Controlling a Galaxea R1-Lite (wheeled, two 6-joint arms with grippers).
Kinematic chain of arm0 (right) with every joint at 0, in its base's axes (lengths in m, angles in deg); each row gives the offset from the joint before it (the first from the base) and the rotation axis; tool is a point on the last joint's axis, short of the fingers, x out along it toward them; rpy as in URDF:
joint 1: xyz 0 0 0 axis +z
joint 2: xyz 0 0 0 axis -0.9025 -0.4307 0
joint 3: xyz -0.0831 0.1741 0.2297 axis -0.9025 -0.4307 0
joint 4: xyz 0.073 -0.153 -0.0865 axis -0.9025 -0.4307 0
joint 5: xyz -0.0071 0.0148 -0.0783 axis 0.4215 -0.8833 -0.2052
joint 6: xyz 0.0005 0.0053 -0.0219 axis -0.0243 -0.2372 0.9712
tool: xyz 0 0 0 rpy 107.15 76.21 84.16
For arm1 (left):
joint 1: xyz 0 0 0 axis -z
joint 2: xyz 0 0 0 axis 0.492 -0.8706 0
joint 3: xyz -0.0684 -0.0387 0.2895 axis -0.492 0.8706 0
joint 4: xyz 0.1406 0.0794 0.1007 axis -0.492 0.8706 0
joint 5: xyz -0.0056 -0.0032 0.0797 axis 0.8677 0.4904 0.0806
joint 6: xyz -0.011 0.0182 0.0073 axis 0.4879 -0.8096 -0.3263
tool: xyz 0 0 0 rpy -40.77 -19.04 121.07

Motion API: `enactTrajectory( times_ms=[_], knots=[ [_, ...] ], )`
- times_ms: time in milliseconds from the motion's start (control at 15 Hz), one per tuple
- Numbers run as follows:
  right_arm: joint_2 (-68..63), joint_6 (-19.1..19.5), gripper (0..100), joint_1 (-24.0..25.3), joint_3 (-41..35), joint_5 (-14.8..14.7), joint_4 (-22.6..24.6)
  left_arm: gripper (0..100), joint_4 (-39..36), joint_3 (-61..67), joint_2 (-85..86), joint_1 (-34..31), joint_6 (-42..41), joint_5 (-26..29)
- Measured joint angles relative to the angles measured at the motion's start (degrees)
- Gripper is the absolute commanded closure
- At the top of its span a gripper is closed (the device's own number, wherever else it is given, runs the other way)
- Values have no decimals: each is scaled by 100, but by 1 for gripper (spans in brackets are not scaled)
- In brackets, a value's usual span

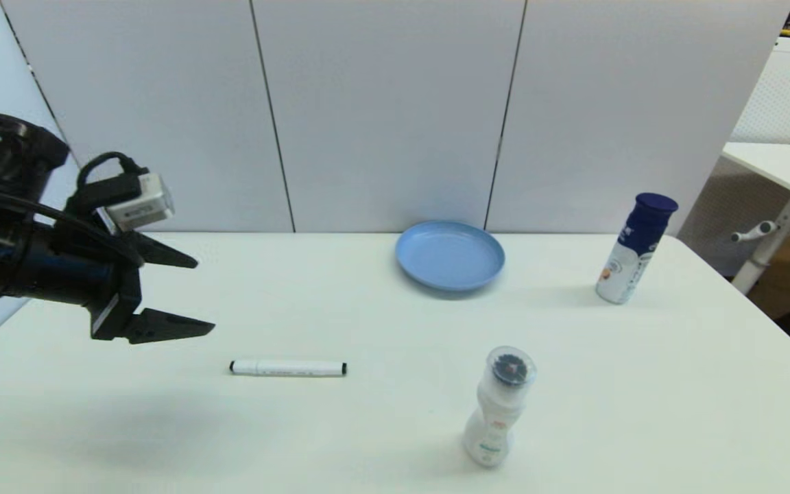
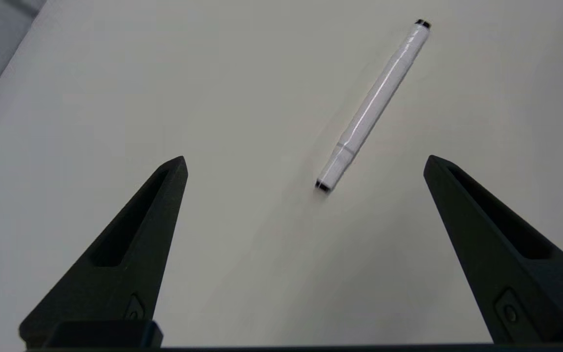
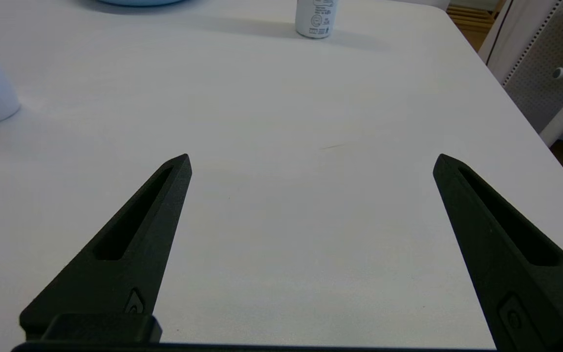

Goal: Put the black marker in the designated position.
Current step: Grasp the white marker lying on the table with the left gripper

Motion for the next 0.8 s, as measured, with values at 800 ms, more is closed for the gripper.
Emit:
enactTrajectory(
  times_ms=[800],
  knots=[
    [0, 0, 0, 0, 0, 2, 0, 0, -256, 52, -1852, 898, -678, 1111]
  ],
)
